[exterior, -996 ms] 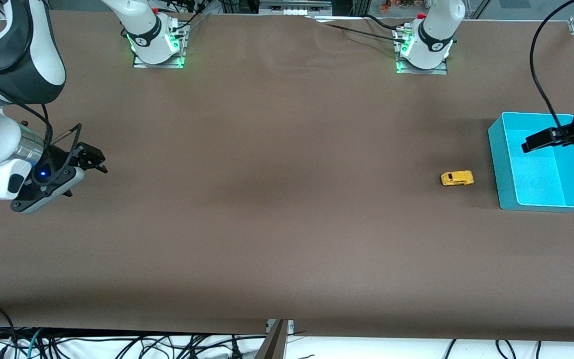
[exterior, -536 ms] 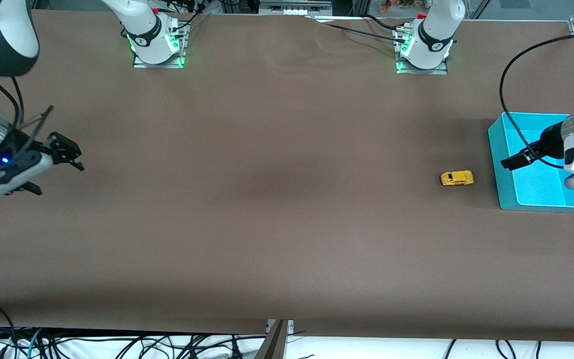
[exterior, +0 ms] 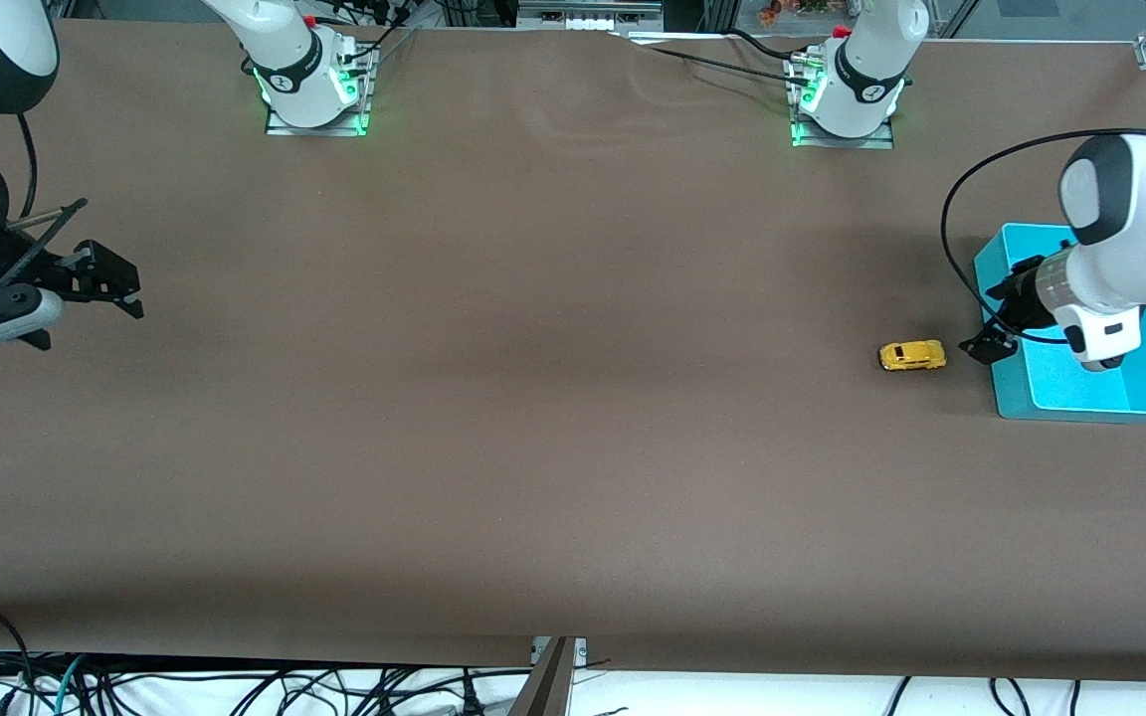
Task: Wind and store yellow beetle car
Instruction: 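Retract the right gripper while the left gripper reaches toward the car, then lower the left gripper onto the yellow car and close it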
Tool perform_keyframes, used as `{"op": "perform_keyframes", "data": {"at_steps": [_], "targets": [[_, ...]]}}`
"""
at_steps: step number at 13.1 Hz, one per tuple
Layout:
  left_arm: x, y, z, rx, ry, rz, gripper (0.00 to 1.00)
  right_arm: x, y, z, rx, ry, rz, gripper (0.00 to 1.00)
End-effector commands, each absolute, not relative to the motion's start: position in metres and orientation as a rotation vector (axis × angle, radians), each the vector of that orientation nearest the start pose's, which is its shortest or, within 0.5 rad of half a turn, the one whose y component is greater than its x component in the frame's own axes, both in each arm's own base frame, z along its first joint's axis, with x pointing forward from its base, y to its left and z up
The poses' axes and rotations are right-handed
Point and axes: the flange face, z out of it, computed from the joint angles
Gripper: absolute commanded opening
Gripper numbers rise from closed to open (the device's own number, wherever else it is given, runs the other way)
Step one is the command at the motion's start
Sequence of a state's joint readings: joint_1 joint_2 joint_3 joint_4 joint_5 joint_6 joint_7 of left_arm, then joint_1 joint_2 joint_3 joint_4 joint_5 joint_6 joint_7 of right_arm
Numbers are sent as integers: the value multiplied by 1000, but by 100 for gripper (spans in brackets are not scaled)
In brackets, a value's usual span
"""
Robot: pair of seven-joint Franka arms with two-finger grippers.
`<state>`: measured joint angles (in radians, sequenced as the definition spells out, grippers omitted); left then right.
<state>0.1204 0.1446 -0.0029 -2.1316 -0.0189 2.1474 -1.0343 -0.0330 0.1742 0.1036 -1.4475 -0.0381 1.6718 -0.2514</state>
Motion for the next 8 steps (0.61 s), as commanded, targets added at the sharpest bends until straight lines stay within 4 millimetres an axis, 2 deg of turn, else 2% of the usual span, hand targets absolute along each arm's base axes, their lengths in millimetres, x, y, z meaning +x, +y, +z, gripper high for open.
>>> {"op": "perform_keyframes", "data": {"at_steps": [1,2,4,7,8], "targets": [[522,62,298,-2496,-1853,138,100,592,23,608,-3163,-351,-51,100],[518,64,284,-2461,-1909,116,100,591,20,607,-3165,-344,-50,100],[523,58,253,-2341,-2068,75,100,595,15,601,-3165,-317,-34,100],[524,56,217,-2244,-2177,36,100,599,10,597,-3170,-154,-24,100],[523,54,205,-2210,-2209,18,100,599,10,596,-3171,-146,-22,100]]}}
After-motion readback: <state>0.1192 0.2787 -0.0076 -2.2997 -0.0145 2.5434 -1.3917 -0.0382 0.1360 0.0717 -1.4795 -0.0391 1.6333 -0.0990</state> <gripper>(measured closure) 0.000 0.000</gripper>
